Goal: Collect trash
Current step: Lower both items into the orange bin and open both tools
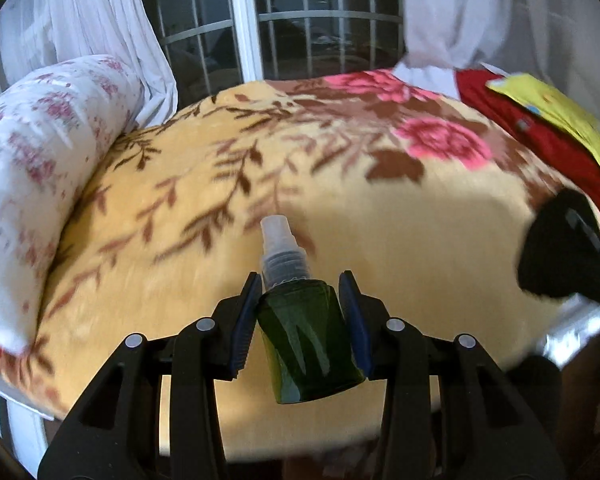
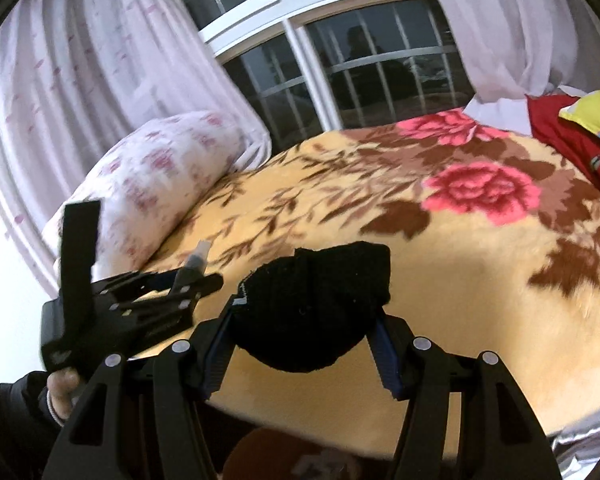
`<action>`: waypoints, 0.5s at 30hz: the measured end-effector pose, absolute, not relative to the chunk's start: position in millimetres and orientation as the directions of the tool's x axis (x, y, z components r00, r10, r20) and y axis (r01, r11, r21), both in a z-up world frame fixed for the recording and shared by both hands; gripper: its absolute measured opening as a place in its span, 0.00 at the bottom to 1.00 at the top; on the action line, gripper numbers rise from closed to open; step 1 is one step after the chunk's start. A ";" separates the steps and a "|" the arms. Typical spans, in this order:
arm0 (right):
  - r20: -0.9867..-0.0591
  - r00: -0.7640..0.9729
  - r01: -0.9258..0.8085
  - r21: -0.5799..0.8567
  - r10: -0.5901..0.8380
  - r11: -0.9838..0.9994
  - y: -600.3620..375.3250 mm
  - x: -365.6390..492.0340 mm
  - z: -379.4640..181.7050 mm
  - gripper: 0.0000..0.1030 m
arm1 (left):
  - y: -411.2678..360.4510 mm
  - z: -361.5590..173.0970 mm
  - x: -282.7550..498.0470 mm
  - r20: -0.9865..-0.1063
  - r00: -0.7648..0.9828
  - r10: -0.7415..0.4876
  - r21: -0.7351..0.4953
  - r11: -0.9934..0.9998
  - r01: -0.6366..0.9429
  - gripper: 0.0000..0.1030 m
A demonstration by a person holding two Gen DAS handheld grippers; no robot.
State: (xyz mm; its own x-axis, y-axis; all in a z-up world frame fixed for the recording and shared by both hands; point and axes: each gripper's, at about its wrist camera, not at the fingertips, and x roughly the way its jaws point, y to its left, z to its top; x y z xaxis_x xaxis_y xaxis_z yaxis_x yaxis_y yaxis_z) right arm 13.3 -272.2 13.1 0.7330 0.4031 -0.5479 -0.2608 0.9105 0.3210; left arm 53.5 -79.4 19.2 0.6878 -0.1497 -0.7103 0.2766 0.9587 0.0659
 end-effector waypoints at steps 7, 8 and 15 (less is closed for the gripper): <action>-0.626 0.635 -0.327 0.313 0.452 0.892 -241.3 -44.9 -20.6 0.57 | -55.0 -25.6 -26.8 -0.772 0.603 -0.202 0.015 0.942 0.335 0.39; -0.643 0.612 -0.329 0.322 0.460 0.888 -238.2 -50.0 -29.0 0.57 | -53.7 -34.6 -32.1 -0.782 0.587 -0.209 0.006 0.939 0.343 0.39; -0.770 0.482 -0.268 0.326 0.419 0.907 -224.6 -64.0 -94.9 0.57 | -41.7 -96.6 -37.4 -0.869 0.445 -0.216 -0.069 0.943 0.325 0.39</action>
